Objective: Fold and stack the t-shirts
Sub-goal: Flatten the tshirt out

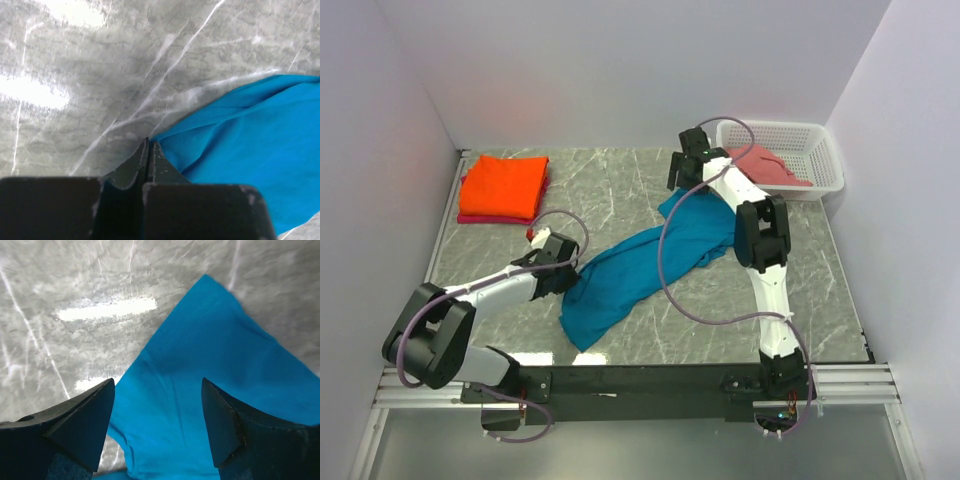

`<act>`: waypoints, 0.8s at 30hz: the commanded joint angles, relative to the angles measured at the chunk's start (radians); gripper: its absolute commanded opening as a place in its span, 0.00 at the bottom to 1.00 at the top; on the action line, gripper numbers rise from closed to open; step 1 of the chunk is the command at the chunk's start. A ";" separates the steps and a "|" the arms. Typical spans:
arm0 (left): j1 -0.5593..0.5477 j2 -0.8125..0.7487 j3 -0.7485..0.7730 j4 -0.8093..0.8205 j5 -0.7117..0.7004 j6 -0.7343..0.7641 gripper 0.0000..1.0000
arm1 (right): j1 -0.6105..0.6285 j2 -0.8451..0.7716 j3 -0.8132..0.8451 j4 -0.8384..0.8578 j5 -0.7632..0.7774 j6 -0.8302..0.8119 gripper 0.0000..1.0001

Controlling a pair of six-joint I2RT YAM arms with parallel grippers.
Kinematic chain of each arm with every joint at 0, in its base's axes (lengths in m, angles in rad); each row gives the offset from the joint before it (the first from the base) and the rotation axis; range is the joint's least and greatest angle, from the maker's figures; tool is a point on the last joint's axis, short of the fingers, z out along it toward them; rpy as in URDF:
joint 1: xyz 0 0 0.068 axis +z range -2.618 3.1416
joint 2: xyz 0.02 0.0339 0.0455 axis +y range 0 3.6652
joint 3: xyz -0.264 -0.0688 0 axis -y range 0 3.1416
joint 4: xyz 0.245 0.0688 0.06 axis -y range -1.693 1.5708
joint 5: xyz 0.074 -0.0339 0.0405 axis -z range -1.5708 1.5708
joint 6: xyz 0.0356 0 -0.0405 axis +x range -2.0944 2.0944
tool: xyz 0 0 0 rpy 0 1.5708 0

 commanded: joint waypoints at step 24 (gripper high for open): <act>-0.062 -0.528 0.068 -0.285 -0.219 -0.017 0.01 | 0.095 -0.176 -0.125 0.058 0.301 0.081 0.00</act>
